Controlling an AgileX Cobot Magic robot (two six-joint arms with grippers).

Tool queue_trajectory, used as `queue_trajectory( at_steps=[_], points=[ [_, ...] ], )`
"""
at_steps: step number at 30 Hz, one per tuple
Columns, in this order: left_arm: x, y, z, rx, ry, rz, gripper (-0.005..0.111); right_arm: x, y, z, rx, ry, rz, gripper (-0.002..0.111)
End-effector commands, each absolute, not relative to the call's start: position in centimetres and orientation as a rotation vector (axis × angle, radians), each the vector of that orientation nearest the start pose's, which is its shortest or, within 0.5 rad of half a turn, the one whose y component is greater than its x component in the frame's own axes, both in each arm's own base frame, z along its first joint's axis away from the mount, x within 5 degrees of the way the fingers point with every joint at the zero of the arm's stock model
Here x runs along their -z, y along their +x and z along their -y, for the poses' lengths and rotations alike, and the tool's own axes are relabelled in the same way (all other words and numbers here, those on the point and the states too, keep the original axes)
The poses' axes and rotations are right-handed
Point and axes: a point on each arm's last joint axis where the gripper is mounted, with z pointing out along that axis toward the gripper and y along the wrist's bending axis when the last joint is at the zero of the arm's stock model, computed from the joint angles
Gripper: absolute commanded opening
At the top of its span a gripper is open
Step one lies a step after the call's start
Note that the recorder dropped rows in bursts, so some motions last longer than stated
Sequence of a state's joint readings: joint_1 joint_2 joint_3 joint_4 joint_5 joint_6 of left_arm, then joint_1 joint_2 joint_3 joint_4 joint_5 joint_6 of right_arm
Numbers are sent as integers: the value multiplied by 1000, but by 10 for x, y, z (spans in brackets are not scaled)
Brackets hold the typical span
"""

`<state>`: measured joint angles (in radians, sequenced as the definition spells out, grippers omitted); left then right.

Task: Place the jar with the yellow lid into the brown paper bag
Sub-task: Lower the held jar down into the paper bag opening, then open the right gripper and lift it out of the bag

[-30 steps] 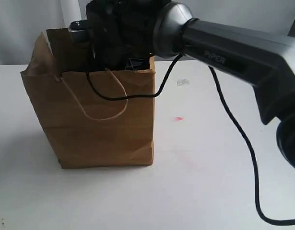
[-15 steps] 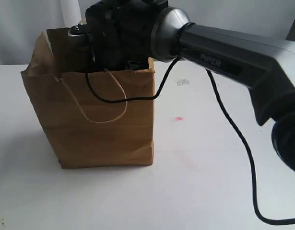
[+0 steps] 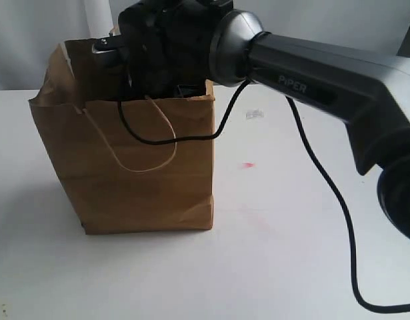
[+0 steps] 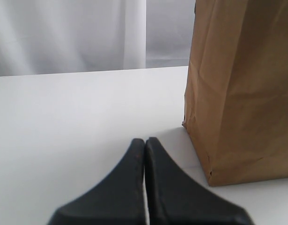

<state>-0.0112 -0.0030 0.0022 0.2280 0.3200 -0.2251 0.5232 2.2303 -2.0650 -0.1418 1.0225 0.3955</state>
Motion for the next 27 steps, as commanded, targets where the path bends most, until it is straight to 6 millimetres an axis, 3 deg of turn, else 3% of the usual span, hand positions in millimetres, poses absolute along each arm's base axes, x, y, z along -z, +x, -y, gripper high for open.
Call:
queue_trajectory(
  at_steps=[1, 11, 15, 22, 24, 27],
  points=[
    [-186, 54, -5, -38, -48, -1786, 1, -245, 433, -240, -110, -240, -2662, 94],
    [-186, 54, -5, -38, -48, -1786, 1, -253, 432, -239, -119, -238, -2643, 96],
    [-186, 54, -5, -38, -48, -1786, 1, -278, 427, -235, -147, -230, -2594, 96],
    [-186, 54, -5, -38, -48, -1786, 1, -341, 405, -223, -212, -208, -2473, 94],
    [-186, 54, -5, -38, -48, -1786, 1, -356, 398, -219, -226, -202, -2446, 87],
    [-186, 54, -5, -38, -48, -1786, 1, -378, 386, -211, -231, -205, -2422, 64]
  ],
)
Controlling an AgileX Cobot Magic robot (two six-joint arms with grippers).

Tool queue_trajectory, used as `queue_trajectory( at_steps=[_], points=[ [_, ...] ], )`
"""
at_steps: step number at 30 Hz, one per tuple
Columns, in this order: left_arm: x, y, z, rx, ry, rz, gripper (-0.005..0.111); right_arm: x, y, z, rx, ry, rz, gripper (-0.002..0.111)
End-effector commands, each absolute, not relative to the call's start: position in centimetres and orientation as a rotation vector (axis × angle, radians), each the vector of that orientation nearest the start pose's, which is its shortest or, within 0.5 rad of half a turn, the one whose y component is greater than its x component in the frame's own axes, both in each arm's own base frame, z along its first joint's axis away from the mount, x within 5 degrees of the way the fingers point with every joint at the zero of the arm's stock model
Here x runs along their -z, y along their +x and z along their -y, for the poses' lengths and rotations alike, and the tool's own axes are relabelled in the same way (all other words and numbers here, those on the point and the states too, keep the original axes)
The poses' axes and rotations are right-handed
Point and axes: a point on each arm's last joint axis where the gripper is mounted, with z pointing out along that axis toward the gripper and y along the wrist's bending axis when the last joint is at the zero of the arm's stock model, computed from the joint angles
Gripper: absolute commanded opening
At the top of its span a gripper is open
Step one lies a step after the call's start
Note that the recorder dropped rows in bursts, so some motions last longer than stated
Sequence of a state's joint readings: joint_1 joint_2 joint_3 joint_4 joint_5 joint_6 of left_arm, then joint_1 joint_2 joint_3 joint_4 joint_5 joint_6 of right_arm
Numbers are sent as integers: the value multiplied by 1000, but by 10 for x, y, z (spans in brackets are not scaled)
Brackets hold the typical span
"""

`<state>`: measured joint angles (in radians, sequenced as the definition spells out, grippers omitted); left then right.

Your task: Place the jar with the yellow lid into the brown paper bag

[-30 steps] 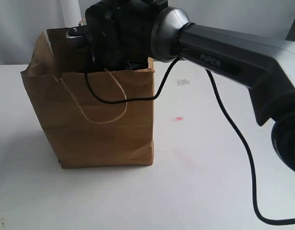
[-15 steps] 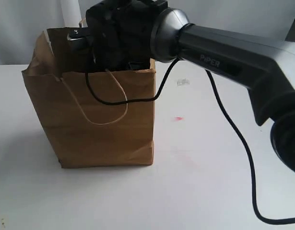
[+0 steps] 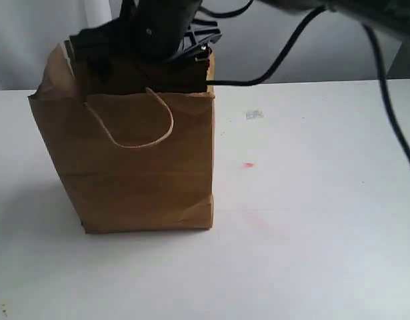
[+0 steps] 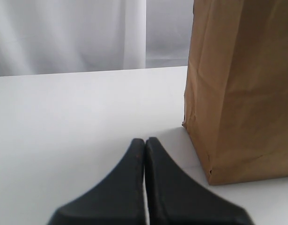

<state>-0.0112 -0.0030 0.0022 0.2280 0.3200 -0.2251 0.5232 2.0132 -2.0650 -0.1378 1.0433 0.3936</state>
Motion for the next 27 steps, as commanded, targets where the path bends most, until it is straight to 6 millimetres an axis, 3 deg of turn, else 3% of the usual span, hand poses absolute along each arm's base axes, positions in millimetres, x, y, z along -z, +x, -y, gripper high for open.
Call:
queue_trajectory(
  at_steps=[1, 4, 7, 10, 16, 22, 25, 27],
  points=[
    [-186, 54, -5, -38, -48, -1786, 1, -384, 381, -208, -225, -217, -2418, 53],
    [-186, 54, -5, -38, -48, -1786, 1, -397, 368, -200, -202, -244, -2440, 23],
    [-186, 54, -5, -38, -48, -1786, 1, -410, 354, -192, -170, -289, -2459, 0],
    [-186, 54, -5, -38, -48, -1786, 1, -425, 339, -186, -189, -361, -2422, 0],
    [-186, 54, -5, -38, -48, -1786, 1, -448, 280, -169, -284, -420, -2403, 0],
    [-186, 54, -5, -38, -48, -1786, 1, -435, 207, -140, -284, -491, -2441, 0],
    [-186, 54, -5, -38, -48, -1786, 1, -416, 168, -125, -328, -516, -2462, 0],
    [-186, 54, -5, -38, -48, -1786, 1, -390, 136, -113, -429, -540, -2407, 0]
  ],
)
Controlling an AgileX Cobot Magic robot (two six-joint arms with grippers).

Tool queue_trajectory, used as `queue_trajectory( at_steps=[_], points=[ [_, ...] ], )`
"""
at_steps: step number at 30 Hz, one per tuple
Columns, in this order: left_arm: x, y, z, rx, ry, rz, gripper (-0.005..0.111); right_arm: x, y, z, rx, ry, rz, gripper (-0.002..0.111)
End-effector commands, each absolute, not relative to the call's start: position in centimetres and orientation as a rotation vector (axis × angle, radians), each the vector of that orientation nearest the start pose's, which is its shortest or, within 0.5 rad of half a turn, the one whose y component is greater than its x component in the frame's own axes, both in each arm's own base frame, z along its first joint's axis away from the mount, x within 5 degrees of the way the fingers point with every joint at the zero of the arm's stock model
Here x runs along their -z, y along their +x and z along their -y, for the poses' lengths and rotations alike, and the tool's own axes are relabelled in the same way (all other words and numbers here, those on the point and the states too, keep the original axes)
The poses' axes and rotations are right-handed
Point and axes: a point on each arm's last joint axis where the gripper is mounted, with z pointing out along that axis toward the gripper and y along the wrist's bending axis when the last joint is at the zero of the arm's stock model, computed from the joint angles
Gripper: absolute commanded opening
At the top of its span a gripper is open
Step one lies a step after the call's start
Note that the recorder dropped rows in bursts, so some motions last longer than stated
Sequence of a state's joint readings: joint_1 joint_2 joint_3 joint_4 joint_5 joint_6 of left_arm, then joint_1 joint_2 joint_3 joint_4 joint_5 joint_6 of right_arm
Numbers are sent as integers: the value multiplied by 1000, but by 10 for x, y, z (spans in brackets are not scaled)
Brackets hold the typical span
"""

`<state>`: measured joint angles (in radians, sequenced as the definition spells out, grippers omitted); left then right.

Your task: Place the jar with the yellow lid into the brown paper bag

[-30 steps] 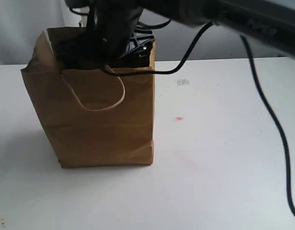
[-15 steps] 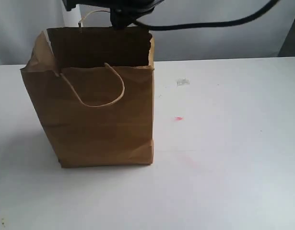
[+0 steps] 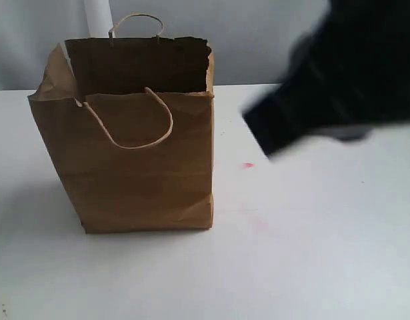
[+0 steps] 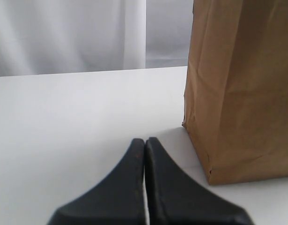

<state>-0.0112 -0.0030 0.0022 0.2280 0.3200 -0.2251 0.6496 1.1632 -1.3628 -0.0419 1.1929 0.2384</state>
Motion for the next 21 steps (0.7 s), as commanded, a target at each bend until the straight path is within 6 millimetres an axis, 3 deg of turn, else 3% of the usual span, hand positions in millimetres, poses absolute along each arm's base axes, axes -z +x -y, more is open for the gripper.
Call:
queue_trajectory(
  at_steps=[1, 6, 10, 16, 21],
  points=[
    [-186, 54, -5, -38, -48, -1786, 1, -375, 119, -103, -503, -530, -2346, 0],
    [-186, 54, -5, -38, -48, -1786, 1, -324, 94, -82, -647, -437, -2034, 0],
    [-186, 54, -5, -38, -48, -1786, 1, -295, 82, -72, -655, -429, -2034, 0],
    [-186, 54, -5, -38, -48, -1786, 1, -295, 83, -65, -503, -530, -1950, 0],
    [-186, 54, -5, -38, -48, -1786, 1, -306, 79, -47, -424, -417, -1814, 0]
  ],
)
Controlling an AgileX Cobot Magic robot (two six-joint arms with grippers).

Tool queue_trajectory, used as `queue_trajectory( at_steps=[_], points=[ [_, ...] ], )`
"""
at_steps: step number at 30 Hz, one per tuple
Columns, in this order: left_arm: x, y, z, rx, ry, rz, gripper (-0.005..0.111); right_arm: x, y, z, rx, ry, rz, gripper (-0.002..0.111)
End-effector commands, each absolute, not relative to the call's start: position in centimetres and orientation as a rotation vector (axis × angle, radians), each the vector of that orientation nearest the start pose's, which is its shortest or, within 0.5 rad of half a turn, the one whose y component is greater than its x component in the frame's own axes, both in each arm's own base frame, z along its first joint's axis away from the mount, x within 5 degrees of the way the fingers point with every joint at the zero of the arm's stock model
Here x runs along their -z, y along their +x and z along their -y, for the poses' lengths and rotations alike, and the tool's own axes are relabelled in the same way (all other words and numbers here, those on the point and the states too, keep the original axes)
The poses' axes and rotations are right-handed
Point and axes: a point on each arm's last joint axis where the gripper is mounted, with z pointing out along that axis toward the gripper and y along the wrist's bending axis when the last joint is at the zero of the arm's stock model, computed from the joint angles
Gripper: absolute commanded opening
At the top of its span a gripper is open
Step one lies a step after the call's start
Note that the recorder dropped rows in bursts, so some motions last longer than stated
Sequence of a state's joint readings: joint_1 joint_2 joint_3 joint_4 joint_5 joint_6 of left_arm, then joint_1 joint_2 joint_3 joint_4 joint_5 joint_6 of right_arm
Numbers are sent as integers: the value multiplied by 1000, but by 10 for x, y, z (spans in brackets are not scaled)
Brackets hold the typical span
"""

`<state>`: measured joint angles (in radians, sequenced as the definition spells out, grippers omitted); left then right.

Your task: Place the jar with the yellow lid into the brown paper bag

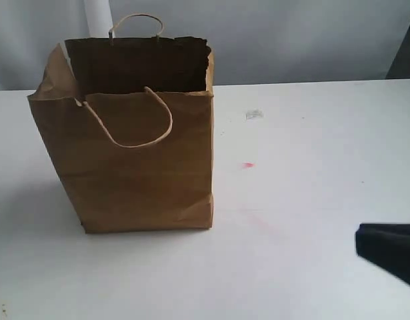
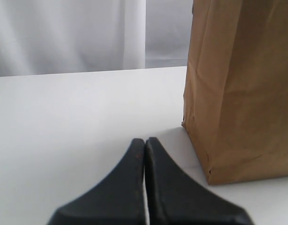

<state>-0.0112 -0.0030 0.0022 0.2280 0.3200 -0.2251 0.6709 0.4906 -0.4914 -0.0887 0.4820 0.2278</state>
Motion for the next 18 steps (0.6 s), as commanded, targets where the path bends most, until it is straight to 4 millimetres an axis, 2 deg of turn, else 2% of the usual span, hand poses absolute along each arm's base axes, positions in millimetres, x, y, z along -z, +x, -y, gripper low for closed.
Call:
queue_trajectory(
  at_steps=[1, 8, 18],
  points=[
    [-186, 54, -5, -38, -48, -1786, 1, -305, 79, -43, -408, -390, -1777, 0],
    [-186, 54, -5, -38, -48, -1786, 1, -284, 70, -18, -231, -178, -1552, 0],
    [-186, 54, -5, -38, -48, -1786, 1, -250, 50, -1, -78, 2, -1532, 0]
  ],
)
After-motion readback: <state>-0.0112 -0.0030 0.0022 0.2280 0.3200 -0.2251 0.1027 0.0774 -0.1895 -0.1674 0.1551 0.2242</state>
